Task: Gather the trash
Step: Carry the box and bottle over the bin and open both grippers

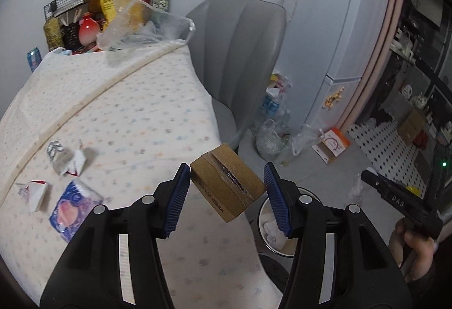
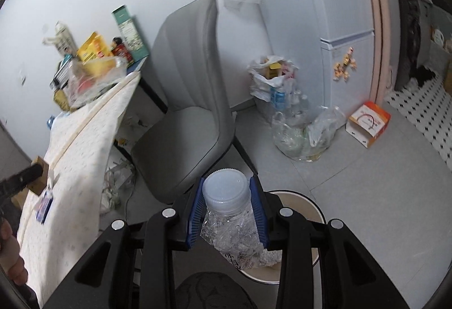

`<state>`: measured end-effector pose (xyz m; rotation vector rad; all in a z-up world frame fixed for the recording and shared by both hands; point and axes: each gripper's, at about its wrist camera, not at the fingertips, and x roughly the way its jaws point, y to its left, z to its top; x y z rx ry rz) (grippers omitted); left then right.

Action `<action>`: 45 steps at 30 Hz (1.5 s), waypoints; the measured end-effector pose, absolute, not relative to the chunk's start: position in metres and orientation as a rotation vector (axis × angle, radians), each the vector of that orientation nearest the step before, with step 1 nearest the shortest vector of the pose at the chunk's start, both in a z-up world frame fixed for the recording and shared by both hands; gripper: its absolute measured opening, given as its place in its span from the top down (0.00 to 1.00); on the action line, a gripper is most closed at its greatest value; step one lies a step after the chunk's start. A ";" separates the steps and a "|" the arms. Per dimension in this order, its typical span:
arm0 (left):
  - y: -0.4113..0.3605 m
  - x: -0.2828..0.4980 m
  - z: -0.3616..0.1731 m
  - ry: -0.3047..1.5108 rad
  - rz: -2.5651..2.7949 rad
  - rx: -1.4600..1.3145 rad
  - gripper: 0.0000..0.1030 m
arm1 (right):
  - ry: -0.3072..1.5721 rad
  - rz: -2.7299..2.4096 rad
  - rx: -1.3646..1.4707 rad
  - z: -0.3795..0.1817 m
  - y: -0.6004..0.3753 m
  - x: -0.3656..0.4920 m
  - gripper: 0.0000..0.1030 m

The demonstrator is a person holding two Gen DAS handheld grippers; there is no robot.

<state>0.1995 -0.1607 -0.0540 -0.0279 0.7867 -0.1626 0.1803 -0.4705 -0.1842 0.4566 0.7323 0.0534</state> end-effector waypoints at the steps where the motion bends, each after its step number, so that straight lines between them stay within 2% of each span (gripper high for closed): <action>1: -0.167 0.202 -0.056 0.795 -0.170 -0.022 0.47 | 0.719 0.052 0.476 -0.186 -0.476 0.180 0.48; 3: -0.178 0.206 -0.059 0.803 -0.181 -0.010 0.47 | 0.687 0.046 0.493 -0.186 -0.484 0.177 0.34; 18: -0.282 0.221 -0.084 0.888 -0.383 0.093 0.47 | 0.707 -0.027 0.624 -0.200 -0.543 0.114 0.34; 25: -0.336 0.226 -0.107 0.948 -0.463 0.154 0.46 | 0.702 -0.095 0.659 -0.210 -0.572 0.081 0.31; 27: -0.346 0.230 -0.114 0.981 -0.483 0.158 0.38 | 0.704 -0.104 0.670 -0.213 -0.578 0.078 0.30; 28: -0.351 0.232 -0.116 0.997 -0.493 0.155 0.22 | 0.704 -0.108 0.672 -0.215 -0.580 0.078 0.29; 29: -0.353 0.232 -0.116 0.992 -0.491 0.154 0.11 | 0.704 -0.111 0.674 -0.216 -0.581 0.077 0.29; 32: -0.351 0.228 -0.108 0.944 -0.463 0.153 0.06 | 0.707 -0.104 0.679 -0.218 -0.582 0.075 0.28; 36: -0.340 0.228 -0.103 0.945 -0.447 0.130 0.06 | 0.716 -0.086 0.674 -0.220 -0.577 0.078 0.28; 38: -0.332 0.226 -0.096 0.932 -0.436 0.116 0.06 | 0.715 -0.070 0.670 -0.218 -0.571 0.079 0.25; 42: -0.306 0.218 -0.078 0.896 -0.412 0.093 0.06 | 0.687 -0.036 0.660 -0.205 -0.556 0.080 0.12; 45: -0.281 0.214 -0.070 0.876 -0.384 0.067 0.06 | 0.684 0.005 0.633 -0.195 -0.537 0.085 0.07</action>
